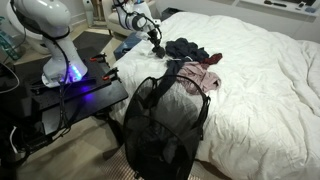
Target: Pick the cloth and put it in the bag
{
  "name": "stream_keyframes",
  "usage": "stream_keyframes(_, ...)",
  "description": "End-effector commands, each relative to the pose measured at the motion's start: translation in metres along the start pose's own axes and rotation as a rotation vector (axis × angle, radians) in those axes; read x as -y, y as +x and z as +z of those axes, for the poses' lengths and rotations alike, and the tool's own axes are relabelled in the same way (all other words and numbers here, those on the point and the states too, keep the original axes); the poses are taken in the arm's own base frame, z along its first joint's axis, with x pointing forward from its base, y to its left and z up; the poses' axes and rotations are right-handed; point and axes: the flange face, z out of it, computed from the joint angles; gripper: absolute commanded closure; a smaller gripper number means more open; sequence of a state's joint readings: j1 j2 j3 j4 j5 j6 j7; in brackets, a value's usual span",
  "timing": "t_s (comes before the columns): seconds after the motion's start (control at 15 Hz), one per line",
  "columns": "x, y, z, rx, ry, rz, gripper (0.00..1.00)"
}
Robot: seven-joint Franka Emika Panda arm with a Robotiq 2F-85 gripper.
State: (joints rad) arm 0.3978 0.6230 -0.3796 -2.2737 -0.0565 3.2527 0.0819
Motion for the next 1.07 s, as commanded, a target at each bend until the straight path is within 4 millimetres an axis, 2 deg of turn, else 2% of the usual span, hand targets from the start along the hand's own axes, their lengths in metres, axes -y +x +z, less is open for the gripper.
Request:
stream_keyframes(0.0, -0.012, -0.002, -0.044, -0.014, 0.004, 0.016, 0.98)
stream_keyframes(0.53, -0.047, -0.006, -0.117, -0.036, -0.003, 0.067, 0.98)
stream_keyframes(0.67, -0.061, -0.007, -0.13, 0.002, -0.013, 0.083, 0.98)
stream_keyframes(1.0, -0.117, 0.008, -0.155, 0.121, -0.075, 0.131, 0.98)
